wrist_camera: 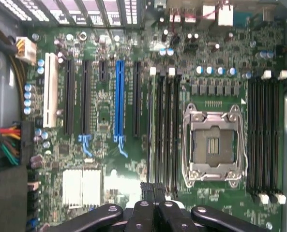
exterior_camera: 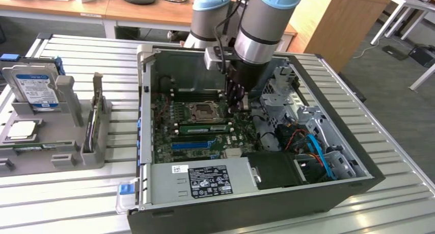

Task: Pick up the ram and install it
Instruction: 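Press down the ram until it locks into place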

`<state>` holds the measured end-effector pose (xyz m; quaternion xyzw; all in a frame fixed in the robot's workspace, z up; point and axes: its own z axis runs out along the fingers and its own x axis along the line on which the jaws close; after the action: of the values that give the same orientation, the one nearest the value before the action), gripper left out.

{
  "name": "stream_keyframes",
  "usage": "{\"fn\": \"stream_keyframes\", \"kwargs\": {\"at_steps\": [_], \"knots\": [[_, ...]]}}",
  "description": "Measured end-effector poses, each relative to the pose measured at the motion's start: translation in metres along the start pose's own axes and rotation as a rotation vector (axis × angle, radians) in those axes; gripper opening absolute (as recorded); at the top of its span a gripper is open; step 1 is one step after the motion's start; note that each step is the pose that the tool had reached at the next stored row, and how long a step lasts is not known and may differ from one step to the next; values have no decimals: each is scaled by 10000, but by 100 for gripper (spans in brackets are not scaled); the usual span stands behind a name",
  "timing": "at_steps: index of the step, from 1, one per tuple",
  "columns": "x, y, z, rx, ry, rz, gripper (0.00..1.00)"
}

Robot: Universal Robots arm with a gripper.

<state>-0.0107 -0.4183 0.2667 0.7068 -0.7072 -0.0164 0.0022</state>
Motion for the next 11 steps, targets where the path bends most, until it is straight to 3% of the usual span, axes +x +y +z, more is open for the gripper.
{"fn": "stream_keyframes", "kwargs": {"at_steps": [4,11], "knots": [[0,-75,-2,0,0,0,11],[-1,-84,3,2,-4,-1,11]]}}
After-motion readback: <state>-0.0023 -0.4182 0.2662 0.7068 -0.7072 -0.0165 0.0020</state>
